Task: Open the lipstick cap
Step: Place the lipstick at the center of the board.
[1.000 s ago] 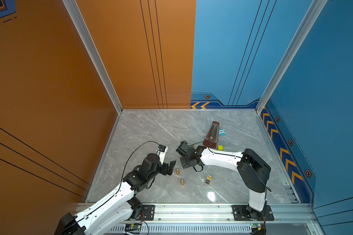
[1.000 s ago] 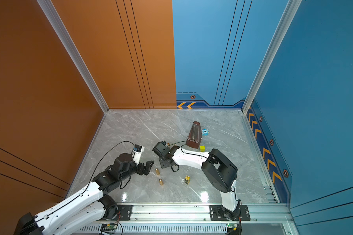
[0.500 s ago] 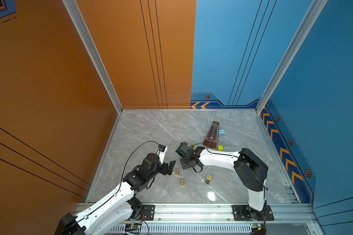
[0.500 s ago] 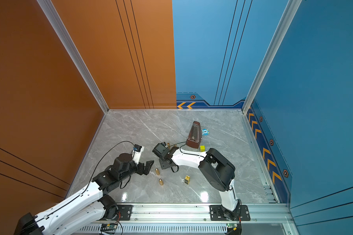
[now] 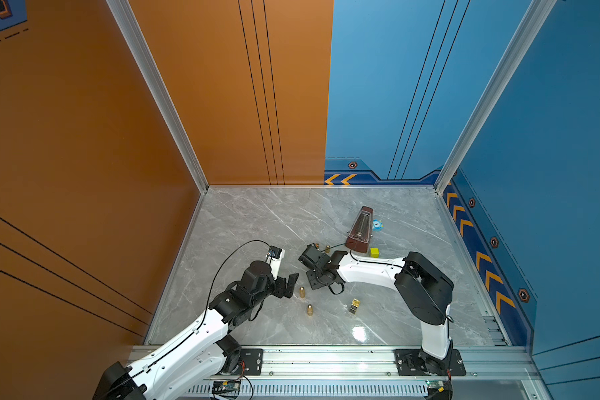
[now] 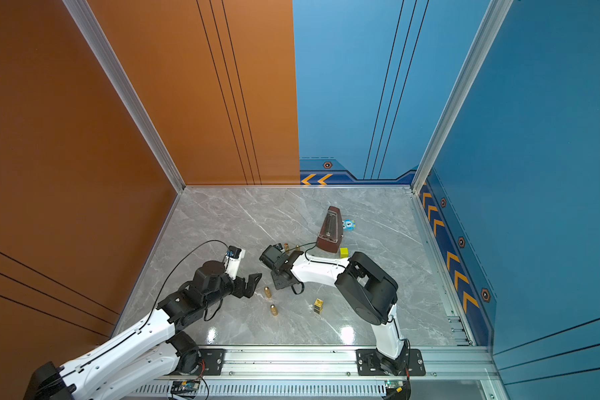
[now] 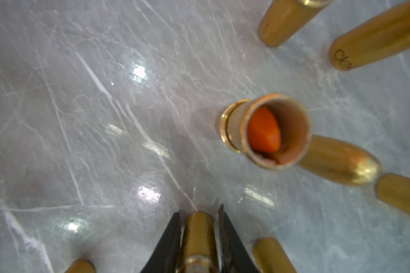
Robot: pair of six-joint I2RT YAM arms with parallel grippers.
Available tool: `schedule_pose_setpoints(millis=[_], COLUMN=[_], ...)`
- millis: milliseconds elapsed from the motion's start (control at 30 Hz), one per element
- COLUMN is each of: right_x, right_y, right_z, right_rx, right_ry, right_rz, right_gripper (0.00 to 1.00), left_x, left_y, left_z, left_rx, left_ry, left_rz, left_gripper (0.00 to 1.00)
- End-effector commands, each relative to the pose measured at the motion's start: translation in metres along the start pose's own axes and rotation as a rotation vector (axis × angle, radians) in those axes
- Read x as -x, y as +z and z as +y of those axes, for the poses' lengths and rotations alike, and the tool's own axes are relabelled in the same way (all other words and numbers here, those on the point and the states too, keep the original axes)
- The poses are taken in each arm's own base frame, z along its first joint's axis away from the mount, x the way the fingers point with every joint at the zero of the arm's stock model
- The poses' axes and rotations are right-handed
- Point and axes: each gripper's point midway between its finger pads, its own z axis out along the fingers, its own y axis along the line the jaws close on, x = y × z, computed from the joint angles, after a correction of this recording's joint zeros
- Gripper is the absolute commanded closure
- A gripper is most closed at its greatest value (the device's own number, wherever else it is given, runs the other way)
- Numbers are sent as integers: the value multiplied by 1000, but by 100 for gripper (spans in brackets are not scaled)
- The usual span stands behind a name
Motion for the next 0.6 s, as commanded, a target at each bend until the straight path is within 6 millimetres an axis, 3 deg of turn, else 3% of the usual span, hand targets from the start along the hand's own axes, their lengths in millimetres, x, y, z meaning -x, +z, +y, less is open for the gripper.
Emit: schedule_pose_setpoints(millis=[0,200,567], right_x=[-5,1,9], right_y=[5,-7,-58], right_z=[-3,-1,-5], right_rx=[-10,6,34], right_ry=[-17,-12,5], right_rz=[14,-2,-33], right_gripper=[68,61,48], left_x=[-3,-2,2], left_y=[1,0,-6], left_z=[3,4,11], left_rx=[5,8,37], left_ry=[-12,-15,-31], left_rz=[5,-1,-14], left_gripper=[2,1,1])
